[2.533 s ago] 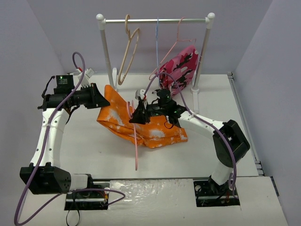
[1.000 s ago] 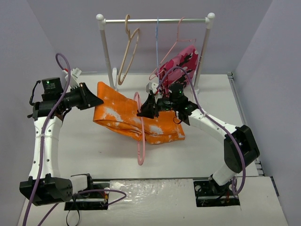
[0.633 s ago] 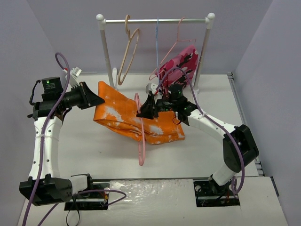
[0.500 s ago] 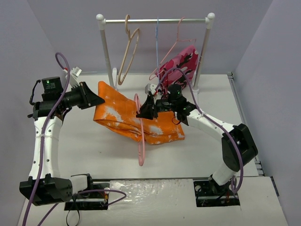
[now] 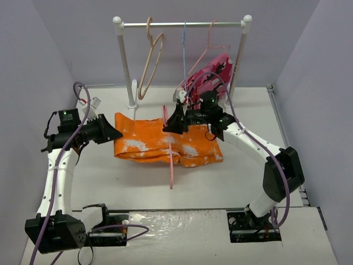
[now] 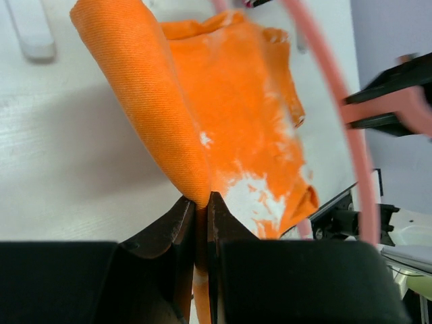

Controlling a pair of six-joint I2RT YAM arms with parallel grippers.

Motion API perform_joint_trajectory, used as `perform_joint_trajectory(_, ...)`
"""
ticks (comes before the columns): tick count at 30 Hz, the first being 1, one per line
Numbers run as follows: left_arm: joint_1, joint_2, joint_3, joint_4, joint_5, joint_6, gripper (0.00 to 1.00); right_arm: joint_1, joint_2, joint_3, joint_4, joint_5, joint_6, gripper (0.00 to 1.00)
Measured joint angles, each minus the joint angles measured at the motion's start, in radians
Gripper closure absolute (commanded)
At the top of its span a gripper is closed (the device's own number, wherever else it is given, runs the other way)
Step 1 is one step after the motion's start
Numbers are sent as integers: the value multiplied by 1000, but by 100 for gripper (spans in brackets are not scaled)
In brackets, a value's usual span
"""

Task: Place the trousers on the hanger

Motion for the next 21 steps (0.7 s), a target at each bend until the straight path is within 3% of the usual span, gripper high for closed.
perform_joint_trajectory(14, 22, -17, -209, 97, -37, 48, 100, -38, -127, 209, -165, -24, -13, 100)
perform_joint_trajectory(21, 35, 13, -233, 177, -12, 18, 100, -43, -128, 245, -191, -55, 8, 100)
